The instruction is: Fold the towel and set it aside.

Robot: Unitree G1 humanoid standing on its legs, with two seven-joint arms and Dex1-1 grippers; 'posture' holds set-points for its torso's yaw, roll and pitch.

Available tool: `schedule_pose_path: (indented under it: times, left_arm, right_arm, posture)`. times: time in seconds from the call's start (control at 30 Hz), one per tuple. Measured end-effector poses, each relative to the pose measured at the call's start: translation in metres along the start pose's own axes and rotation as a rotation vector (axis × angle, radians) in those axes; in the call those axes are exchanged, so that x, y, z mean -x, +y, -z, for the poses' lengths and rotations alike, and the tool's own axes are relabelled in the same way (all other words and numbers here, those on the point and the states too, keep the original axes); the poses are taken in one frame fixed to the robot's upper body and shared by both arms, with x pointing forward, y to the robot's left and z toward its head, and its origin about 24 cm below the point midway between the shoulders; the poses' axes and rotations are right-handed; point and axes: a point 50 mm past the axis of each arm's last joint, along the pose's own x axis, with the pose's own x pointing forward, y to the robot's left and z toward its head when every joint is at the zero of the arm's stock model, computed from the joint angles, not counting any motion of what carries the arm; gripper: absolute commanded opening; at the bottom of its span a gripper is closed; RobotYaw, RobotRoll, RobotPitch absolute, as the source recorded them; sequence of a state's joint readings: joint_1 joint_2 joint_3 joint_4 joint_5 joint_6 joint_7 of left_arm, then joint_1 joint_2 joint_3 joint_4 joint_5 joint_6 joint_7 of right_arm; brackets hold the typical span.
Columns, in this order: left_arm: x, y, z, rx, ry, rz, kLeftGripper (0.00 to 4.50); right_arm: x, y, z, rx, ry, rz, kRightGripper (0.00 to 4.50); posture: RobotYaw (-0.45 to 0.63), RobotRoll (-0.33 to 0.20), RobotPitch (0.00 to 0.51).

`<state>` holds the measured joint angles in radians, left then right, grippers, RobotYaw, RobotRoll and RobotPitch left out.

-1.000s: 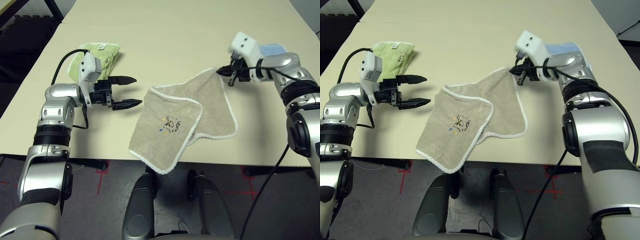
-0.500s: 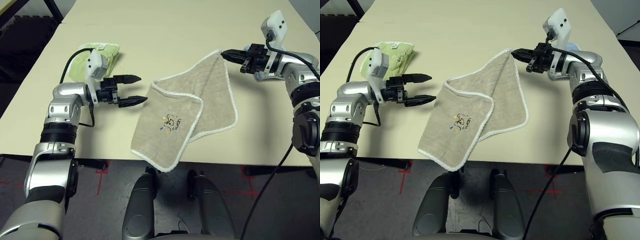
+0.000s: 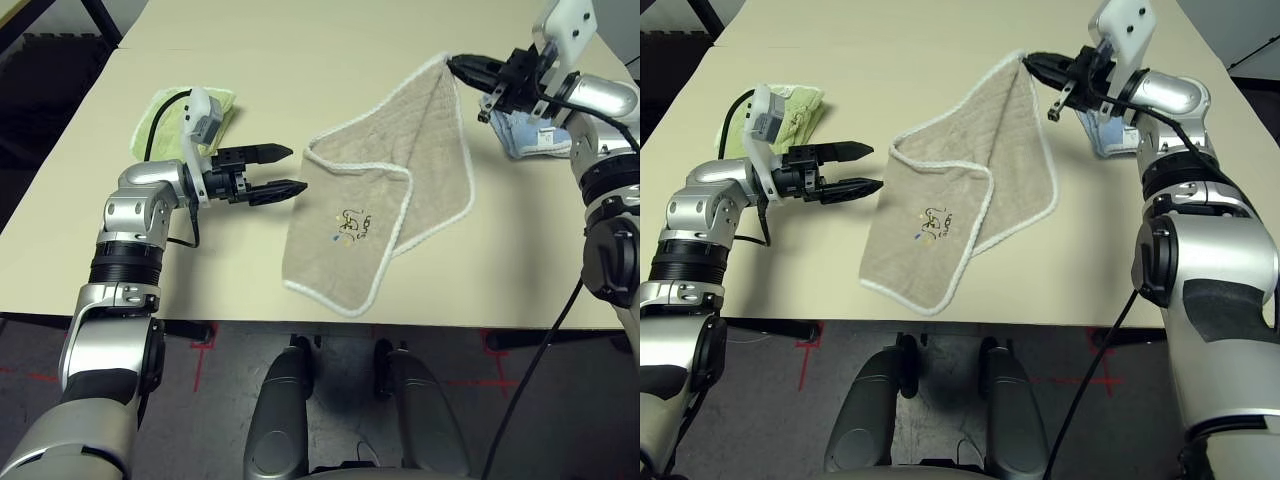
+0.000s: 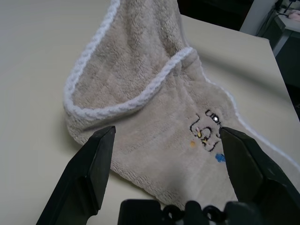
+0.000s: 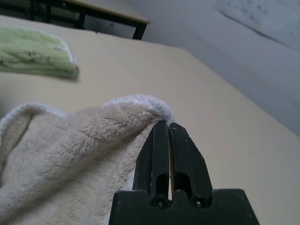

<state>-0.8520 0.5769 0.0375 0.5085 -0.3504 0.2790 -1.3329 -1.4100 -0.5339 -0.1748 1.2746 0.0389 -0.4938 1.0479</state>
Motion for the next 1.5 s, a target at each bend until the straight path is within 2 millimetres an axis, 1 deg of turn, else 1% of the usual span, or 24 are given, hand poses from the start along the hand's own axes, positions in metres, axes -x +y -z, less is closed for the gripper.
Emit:
schedule_pose_path:
  times: [0.07,0.17,0.27,0.33,0.43,0.57,0.67,0.77,0.87,1.03,1.13,1.23,1.4,1.5]
  left_arm:
    - [0.000,0.000,0.000,-0.004,-0.002,0.000,4.50]
    - [-0.003,0.000,0.003,0.006,-0.010,-0.001,4.50]
    - [-0.010,0.002,0.002,0.015,-0.034,-0.012,4.50]
    - [-0.017,0.005,-0.002,0.040,-0.082,-0.039,4.50]
    - [-0.024,0.015,-0.016,0.096,-0.182,-0.117,4.50]
    - [-0.023,0.034,-0.043,0.114,-0.266,-0.274,4.50]
    - [-0.025,0.045,-0.062,0.122,-0.300,-0.355,4.50]
    - [-0.028,0.051,-0.070,0.140,-0.317,-0.401,4.50]
    - [-0.031,0.054,-0.068,0.170,-0.309,-0.412,4.50]
    - [-0.042,0.049,-0.058,0.170,-0.186,-0.333,4.50]
    - [-0.045,0.047,-0.052,0.150,-0.104,-0.299,4.50]
    - [-0.045,0.046,-0.045,0.154,-0.061,-0.293,4.50]
    - [-0.042,0.046,-0.033,0.166,0.008,-0.291,4.50]
    - [-0.035,0.048,-0.034,0.150,0.026,-0.297,4.50]
  right_arm:
    - [-0.005,-0.005,-0.013,0.003,-0.055,0.019,0.01]
    - [-0.015,-0.012,-0.037,0.010,-0.160,0.029,0.01]
    - [-0.021,-0.016,-0.057,0.011,-0.239,0.006,0.01]
    - [-0.024,-0.016,-0.063,-0.006,-0.274,-0.008,0.01]
    - [-0.026,-0.016,-0.069,-0.016,-0.302,-0.032,0.01]
    - [-0.030,-0.014,-0.075,-0.019,-0.333,-0.064,0.01]
    - [-0.032,-0.012,-0.078,-0.015,-0.353,-0.082,0.01]
    - [-0.032,-0.012,-0.078,-0.022,-0.362,-0.083,0.01]
    - [-0.032,-0.012,-0.078,-0.025,-0.364,-0.084,0.01]
    - [-0.032,-0.013,-0.080,-0.022,-0.369,-0.074,0.01]
    - [-0.032,-0.021,-0.092,-0.006,-0.386,-0.031,0.01]
    - [-0.029,-0.029,-0.104,0.014,-0.403,0.012,0.01]
    - [-0.028,-0.034,-0.105,0.017,-0.387,0.071,0.01]
    - [-0.026,-0.039,-0.110,0.035,-0.388,0.109,0.01]
  posture:
    - [0.02,0.000,0.243]
    - [0.02,0.000,0.239]
    - [0.02,0.000,0.239]
    - [0.02,0.000,0.239]
    - [0.01,0.000,0.238]
    - [0.02,0.000,0.237]
    - [0.02,0.000,0.240]
    - [0.02,0.000,0.240]
    - [0.02,0.000,0.241]
    - [0.01,0.000,0.242]
    - [0.01,0.000,0.242]
    - [0.01,0.000,0.242]
    - [0.01,0.000,0.241]
    - [0.01,0.000,0.240]
